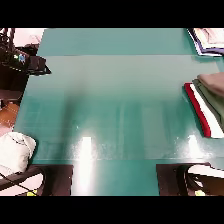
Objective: Fold the shirts.
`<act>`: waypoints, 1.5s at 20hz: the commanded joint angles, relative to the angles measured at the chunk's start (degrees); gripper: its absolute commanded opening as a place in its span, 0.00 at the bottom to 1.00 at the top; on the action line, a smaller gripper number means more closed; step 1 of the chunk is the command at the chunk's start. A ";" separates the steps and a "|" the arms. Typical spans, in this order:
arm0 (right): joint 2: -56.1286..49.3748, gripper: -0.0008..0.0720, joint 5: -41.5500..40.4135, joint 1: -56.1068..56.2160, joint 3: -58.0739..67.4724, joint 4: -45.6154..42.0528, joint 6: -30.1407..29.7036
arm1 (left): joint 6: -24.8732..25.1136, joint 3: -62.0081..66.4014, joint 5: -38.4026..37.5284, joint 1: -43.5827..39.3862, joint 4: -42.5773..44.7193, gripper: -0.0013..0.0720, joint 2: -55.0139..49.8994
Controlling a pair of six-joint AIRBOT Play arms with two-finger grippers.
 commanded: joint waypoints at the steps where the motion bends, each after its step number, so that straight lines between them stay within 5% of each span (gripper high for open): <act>1: 0.22 0.67 1.07 -1.29 0.02 -2.69 0.48 | 0.13 -0.02 0.00 -0.02 -0.04 0.05 0.00; 4: 0.22 0.67 1.09 -0.68 0.02 -0.48 0.52 | 0.11 -0.02 0.04 -0.02 -0.42 0.05 0.00; 10: 0.22 0.62 0.96 16.70 0.04 22.05 1.99 | 0.09 -0.02 3.34 -0.02 -3.43 0.05 0.00; 15: 0.15 0.59 -0.02 42.91 0.07 15.39 0.83 | 0.09 -0.02 3.41 -0.02 -3.67 0.05 0.00; 17: 0.09 0.15 -0.55 51.65 0.07 10.99 -1.99 | 0.09 -0.02 4.50 -0.02 -3.69 0.05 0.00; 18: 0.09 0.04 -0.96 55.45 0.07 8.79 -2.86 | 0.07 -0.02 4.96 -0.02 -3.69 0.05 0.00; 23: 0.09 0.04 -5.55 66.49 0.07 3.26 -2.84 | 0.09 -0.02 5.18 -0.02 -3.69 0.05 0.00; 30: 0.11 0.04 -5.77 66.34 0.07 3.37 -2.80 | 0.09 -0.02 5.18 -0.02 -3.69 0.05 0.00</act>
